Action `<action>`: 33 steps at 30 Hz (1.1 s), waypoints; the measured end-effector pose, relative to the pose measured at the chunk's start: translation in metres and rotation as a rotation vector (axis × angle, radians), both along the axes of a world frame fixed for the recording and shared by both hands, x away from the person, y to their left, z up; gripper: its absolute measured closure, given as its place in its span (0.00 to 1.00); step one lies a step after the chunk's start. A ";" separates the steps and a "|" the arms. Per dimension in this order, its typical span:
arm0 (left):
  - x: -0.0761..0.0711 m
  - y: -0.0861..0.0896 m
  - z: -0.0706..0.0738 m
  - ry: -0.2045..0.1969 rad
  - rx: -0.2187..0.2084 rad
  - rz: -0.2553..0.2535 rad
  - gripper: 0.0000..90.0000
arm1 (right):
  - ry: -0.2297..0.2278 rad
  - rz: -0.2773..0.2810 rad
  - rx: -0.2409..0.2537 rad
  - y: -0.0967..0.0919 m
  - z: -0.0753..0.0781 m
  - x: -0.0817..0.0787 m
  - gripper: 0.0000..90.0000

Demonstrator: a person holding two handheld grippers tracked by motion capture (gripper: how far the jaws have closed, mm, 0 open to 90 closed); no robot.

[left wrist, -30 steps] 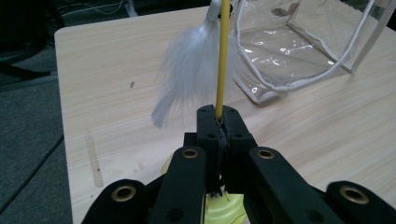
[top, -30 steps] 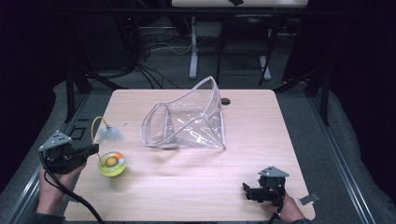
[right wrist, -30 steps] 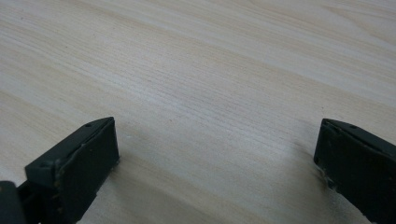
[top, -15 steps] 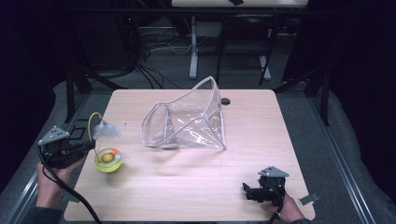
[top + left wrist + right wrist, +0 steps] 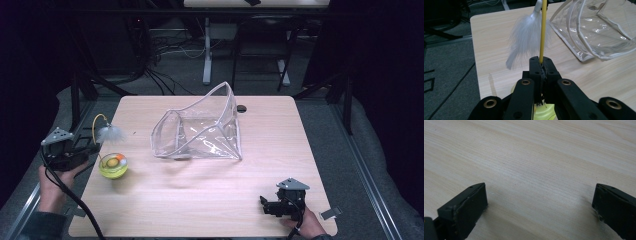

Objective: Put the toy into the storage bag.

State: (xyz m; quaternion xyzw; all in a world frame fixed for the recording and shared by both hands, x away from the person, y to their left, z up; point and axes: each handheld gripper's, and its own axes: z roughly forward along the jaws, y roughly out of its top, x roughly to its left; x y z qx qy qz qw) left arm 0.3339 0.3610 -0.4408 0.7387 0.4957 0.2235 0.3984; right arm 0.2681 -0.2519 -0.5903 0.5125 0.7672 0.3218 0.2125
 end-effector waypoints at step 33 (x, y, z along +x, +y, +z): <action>0.055 0.008 0.019 0.085 0.096 -0.046 0.98 | -0.001 -0.001 0.001 0.000 0.000 0.000 0.00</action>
